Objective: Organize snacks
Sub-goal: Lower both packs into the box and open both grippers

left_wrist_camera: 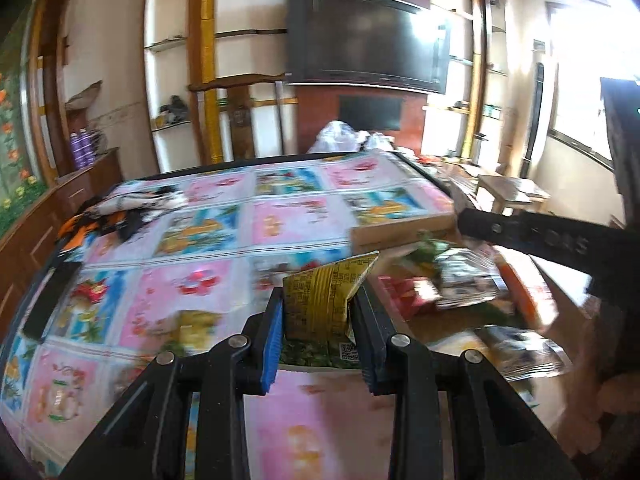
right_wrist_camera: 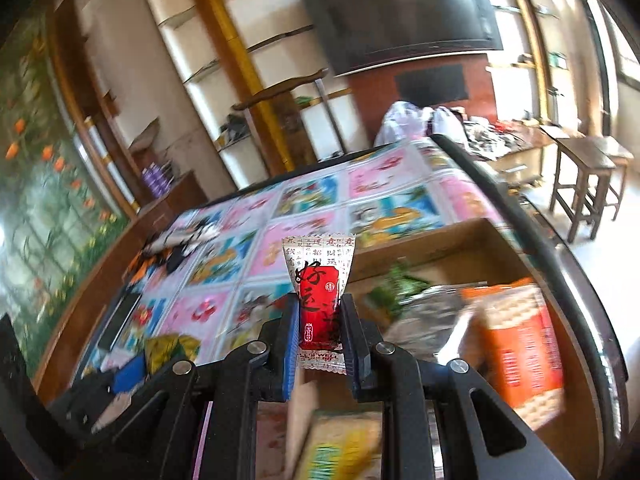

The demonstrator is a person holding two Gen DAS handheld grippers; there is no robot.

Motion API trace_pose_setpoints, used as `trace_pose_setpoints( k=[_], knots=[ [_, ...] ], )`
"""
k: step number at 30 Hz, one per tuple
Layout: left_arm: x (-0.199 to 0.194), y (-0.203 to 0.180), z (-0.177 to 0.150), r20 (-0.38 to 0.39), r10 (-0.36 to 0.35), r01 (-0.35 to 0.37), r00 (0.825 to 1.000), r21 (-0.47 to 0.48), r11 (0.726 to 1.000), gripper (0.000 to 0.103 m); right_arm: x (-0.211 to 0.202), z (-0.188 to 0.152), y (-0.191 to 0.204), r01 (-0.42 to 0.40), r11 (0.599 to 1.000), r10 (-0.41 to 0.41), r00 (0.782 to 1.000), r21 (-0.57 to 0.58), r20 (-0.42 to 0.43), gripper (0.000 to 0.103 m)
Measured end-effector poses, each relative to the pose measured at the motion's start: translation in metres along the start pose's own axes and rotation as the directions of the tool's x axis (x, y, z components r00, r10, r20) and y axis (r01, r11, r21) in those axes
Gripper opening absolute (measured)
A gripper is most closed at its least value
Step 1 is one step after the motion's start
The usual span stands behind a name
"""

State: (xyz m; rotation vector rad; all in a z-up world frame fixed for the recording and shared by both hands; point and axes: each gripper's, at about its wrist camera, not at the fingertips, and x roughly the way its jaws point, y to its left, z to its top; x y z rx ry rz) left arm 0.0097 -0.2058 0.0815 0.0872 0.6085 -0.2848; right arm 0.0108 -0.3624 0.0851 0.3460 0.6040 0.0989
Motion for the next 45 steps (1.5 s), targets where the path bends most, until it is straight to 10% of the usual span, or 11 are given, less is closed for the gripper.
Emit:
trace_pose_setpoints(
  k=[15, 45],
  knots=[
    [0.036, -0.081, -0.018, -0.136, -0.224, 0.236, 0.965, 0.076, 0.969, 0.031, -0.001, 0.002, -0.069, 0.149, 0.982, -0.141, 0.988, 0.119, -0.069, 0.021],
    [0.031, -0.091, -0.026, -0.112, -0.201, 0.216, 0.973, 0.141, 0.966, 0.031, 0.021, -0.009, -0.066, 0.189, 0.978, -0.174, 0.972, 0.087, -0.157, 0.022]
  ],
)
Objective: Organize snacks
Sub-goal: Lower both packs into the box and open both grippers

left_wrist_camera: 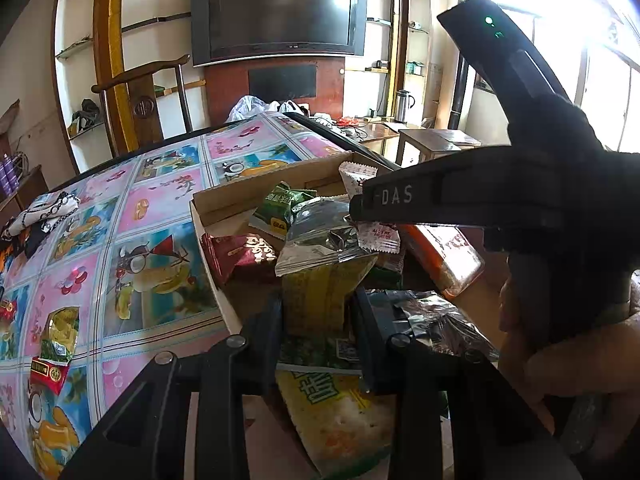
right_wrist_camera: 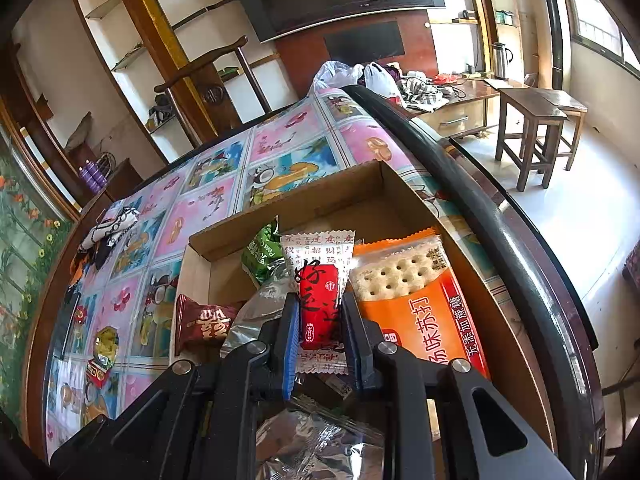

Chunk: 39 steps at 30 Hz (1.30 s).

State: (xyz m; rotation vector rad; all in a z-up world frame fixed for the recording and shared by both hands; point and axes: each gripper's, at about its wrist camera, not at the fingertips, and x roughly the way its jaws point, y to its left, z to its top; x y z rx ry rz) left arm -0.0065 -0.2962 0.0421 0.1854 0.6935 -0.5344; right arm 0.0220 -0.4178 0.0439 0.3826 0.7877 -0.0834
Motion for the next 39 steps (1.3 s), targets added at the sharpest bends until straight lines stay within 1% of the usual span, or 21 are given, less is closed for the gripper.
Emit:
trace_pose_setpoints(
  k=[14, 19, 24, 27, 29, 30, 33, 34, 35, 37, 39],
  knots=[
    [0.0, -0.004, -0.001, 0.012, 0.009, -0.01, 1.0, 0.027, 1.0, 0.031, 0.0, 0.0, 0.0, 0.0, 1.0, 0.0, 1.0, -0.001, -0.001, 0.023],
    [0.0, -0.005, -0.001, 0.015, 0.012, -0.012, 1.0, 0.025, 1.0, 0.033, 0.0, -0.001, 0.0, 0.0, 1.0, 0.0, 1.0, -0.001, -0.001, 0.023],
    [0.0, -0.005, -0.002, 0.016, 0.01, -0.01, 1.0, 0.026, 1.0, 0.042, 0.0, -0.001, 0.001, -0.002, 1.0, 0.002, 1.0, -0.001, 0.001, 0.024],
    [-0.002, -0.006, -0.003, 0.025, 0.011, -0.012, 1.0, 0.036, 0.999, 0.046, -0.002, -0.001, 0.004, -0.005, 1.0, 0.005, 1.0, -0.009, 0.012, 0.03],
    [-0.004, -0.006, -0.003, 0.035, 0.011, -0.012, 0.999, 0.041, 0.999, 0.049, -0.006, -0.001, 0.006, -0.012, 1.0, 0.012, 1.0, -0.014, 0.028, 0.039],
    [-0.006, -0.007, -0.003, 0.042, 0.011, -0.013, 0.999, 0.044, 0.999, 0.05, -0.01, -0.001, 0.007, -0.014, 1.0, 0.015, 0.999, -0.019, 0.046, 0.042],
    [-0.01, -0.008, -0.003, 0.066, 0.021, -0.024, 0.998, 0.051, 0.998, 0.052, -0.023, 0.002, 0.01, -0.016, 1.0, 0.019, 0.994, -0.027, 0.111, 0.06],
    [-0.012, -0.007, -0.002, 0.073, 0.022, -0.026, 0.997, 0.051, 0.998, 0.053, -0.028, 0.002, 0.01, -0.001, 1.0, 0.005, 0.991, -0.024, 0.136, 0.074],
    [-0.012, -0.007, -0.002, 0.075, 0.023, -0.027, 0.997, 0.049, 0.998, 0.053, -0.033, 0.003, 0.01, 0.01, 1.0, -0.007, 0.987, -0.019, 0.159, 0.085],
    [-0.013, -0.004, 0.0, 0.078, 0.026, -0.029, 0.997, 0.037, 0.999, 0.053, -0.042, 0.005, 0.009, 0.015, 1.0, -0.012, 0.979, -0.011, 0.205, 0.089],
    [-0.014, -0.002, 0.0, 0.079, 0.028, -0.03, 0.996, 0.023, 0.999, 0.053, -0.046, 0.007, 0.007, 0.003, 1.0, -0.004, 0.976, 0.004, 0.217, 0.091]
  ],
)
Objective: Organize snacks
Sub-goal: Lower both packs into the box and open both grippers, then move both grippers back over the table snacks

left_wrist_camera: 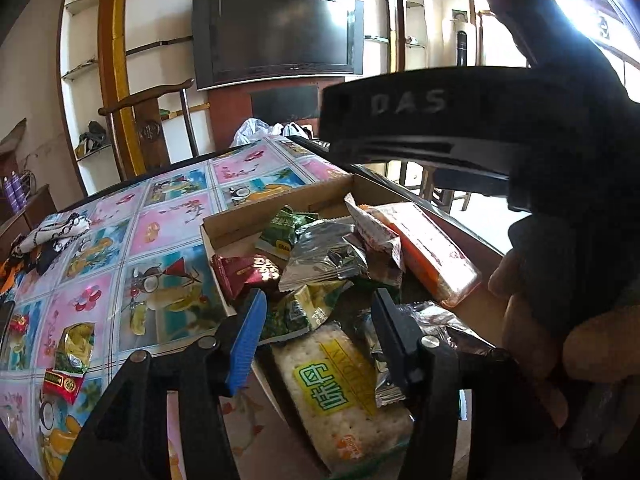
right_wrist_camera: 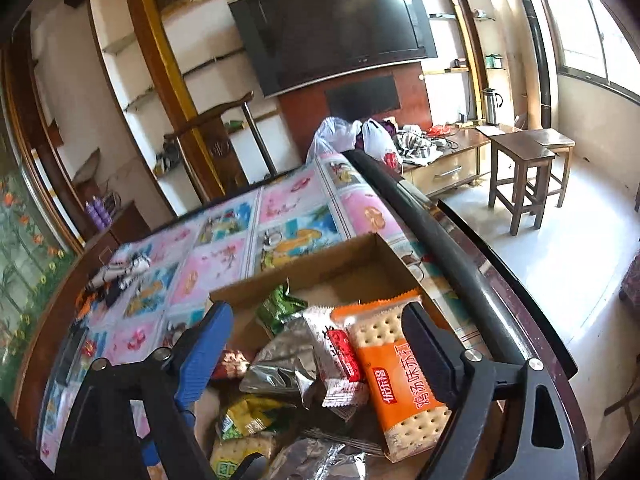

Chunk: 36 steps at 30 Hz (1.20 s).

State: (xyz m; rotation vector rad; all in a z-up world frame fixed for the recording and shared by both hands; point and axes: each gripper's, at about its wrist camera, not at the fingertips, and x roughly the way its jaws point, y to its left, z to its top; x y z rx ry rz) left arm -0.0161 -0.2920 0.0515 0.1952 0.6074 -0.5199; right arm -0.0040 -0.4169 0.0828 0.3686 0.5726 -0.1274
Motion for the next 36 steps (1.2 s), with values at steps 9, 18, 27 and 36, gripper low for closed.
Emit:
trace_pose_setpoints(
  k=[9, 18, 27, 36],
  knots=[
    [-0.007, 0.019, 0.004, -0.001, 0.037, -0.036, 0.999, -0.135, 0.99, 0.072, -0.016, 0.002, -0.018, -0.086, 0.984, 0.071, 0.993, 0.159, 0.096, 0.092],
    [-0.023, 0.051, 0.005, 0.0, 0.113, -0.111, 0.994, -0.16, 0.981, 0.075, -0.02, 0.002, 0.002, -0.341, 0.933, 0.329, 0.938, 0.115, 0.11, 0.092],
    [-0.051, 0.112, -0.007, -0.025, 0.236, -0.236, 0.971, -0.211, 0.948, 0.076, -0.013, -0.022, 0.061, -0.398, 0.914, 0.399, 0.917, -0.073, 0.001, 0.092],
    [-0.084, 0.197, -0.043, -0.112, 0.362, -0.379, 0.925, -0.314, 0.871, 0.076, -0.003, -0.043, 0.087, -0.413, 0.894, 0.405, 0.911, -0.173, -0.082, 0.092]
  ],
)
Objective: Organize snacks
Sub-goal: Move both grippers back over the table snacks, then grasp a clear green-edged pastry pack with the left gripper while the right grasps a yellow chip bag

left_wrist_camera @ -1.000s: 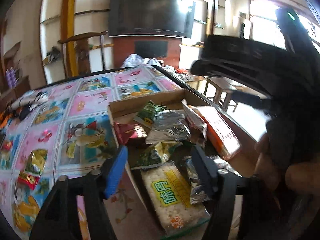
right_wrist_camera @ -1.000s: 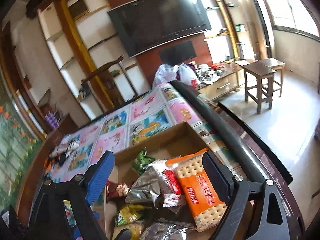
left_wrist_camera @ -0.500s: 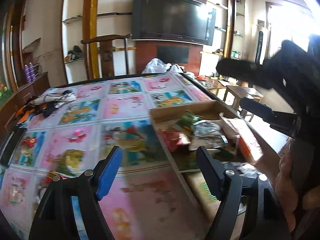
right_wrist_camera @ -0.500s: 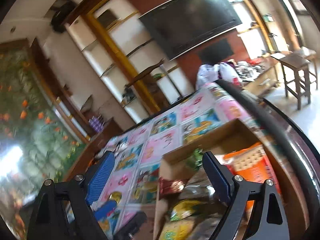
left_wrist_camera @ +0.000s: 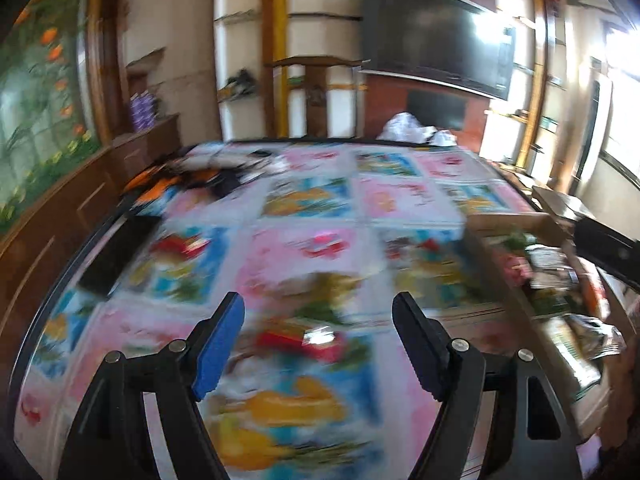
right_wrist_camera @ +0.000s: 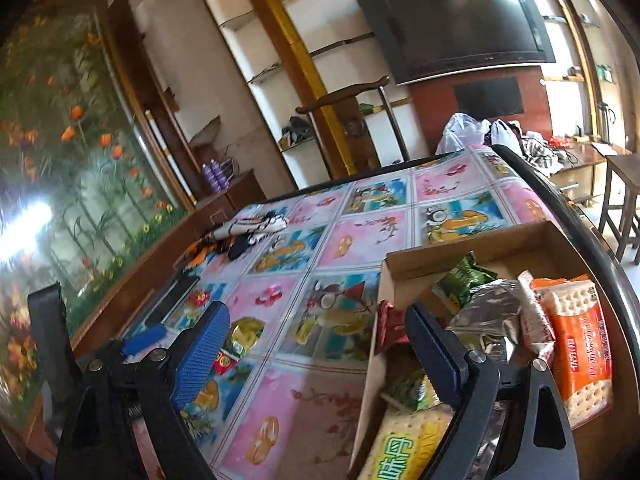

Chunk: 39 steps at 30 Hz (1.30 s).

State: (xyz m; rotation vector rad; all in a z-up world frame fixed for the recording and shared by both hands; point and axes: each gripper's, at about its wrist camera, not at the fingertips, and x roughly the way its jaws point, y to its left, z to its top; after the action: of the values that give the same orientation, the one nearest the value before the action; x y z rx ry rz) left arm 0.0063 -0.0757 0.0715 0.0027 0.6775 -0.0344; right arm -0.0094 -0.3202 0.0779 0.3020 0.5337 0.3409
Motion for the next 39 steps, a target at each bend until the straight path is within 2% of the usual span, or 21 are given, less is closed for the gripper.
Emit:
trace_pose_setpoints(
  k=[4, 7, 10, 13, 14, 16, 18, 21, 24, 30, 35, 39],
  knots=[
    [-0.007, 0.06, -0.005, -0.043, 0.052, -0.055, 0.998, -0.06, 0.997, 0.076, 0.001, -0.003, 0.007, 0.009, 0.999, -0.01, 1.0, -0.04, -0.005, 0.092],
    [-0.009, 0.105, -0.01, -0.107, 0.057, -0.07, 0.993, -0.126, 0.99, 0.076, 0.001, -0.004, 0.008, 0.009, 0.999, -0.009, 1.0, -0.036, -0.008, 0.092],
    [-0.003, 0.135, -0.017, -0.162, 0.05, -0.079, 0.986, -0.173, 0.982, 0.073, 0.0, -0.003, 0.006, 0.007, 1.0, -0.007, 1.0, -0.024, -0.009, 0.092],
    [0.011, 0.148, -0.025, -0.229, 0.034, -0.078, 0.973, -0.187, 0.979, 0.07, 0.0, -0.002, 0.005, 0.012, 1.0, -0.012, 1.0, -0.023, -0.004, 0.092],
    [0.015, 0.148, -0.028, -0.244, 0.02, -0.07, 0.97, -0.196, 0.978, 0.068, 0.0, -0.003, 0.006, 0.014, 1.0, -0.014, 1.0, -0.025, -0.005, 0.092],
    [0.023, 0.149, -0.032, -0.273, -0.001, -0.057, 0.962, -0.204, 0.977, 0.054, 0.001, -0.003, 0.006, 0.019, 0.999, -0.019, 1.0, -0.027, -0.007, 0.092],
    [0.03, 0.146, -0.036, -0.296, -0.01, -0.051, 0.955, -0.2, 0.978, 0.049, 0.001, -0.003, 0.006, 0.018, 0.999, -0.018, 1.0, -0.026, -0.008, 0.092],
    [0.033, 0.142, -0.037, -0.289, 0.033, -0.083, 0.957, -0.164, 0.983, 0.045, 0.001, -0.003, 0.006, 0.017, 1.0, -0.017, 1.0, -0.025, -0.009, 0.092],
    [0.034, 0.139, -0.036, -0.274, 0.066, -0.109, 0.959, -0.144, 0.984, 0.03, 0.001, -0.003, 0.007, 0.012, 1.0, -0.012, 1.0, -0.028, -0.009, 0.092],
    [0.048, 0.125, -0.023, -0.277, 0.099, -0.133, 0.956, -0.107, 0.985, 0.03, 0.011, -0.005, 0.008, 0.01, 0.999, -0.012, 0.999, -0.034, -0.044, 0.092],
    [0.06, 0.1, 0.008, -0.212, 0.087, -0.106, 0.973, -0.08, 0.991, 0.03, 0.026, -0.003, 0.01, -0.047, 0.995, 0.057, 0.992, 0.088, -0.112, 0.092],
    [0.063, 0.087, 0.015, -0.169, 0.037, -0.05, 0.985, -0.076, 0.996, 0.03, 0.051, -0.002, 0.039, -0.044, 0.994, 0.063, 0.978, 0.099, -0.197, 0.092]
  ],
)
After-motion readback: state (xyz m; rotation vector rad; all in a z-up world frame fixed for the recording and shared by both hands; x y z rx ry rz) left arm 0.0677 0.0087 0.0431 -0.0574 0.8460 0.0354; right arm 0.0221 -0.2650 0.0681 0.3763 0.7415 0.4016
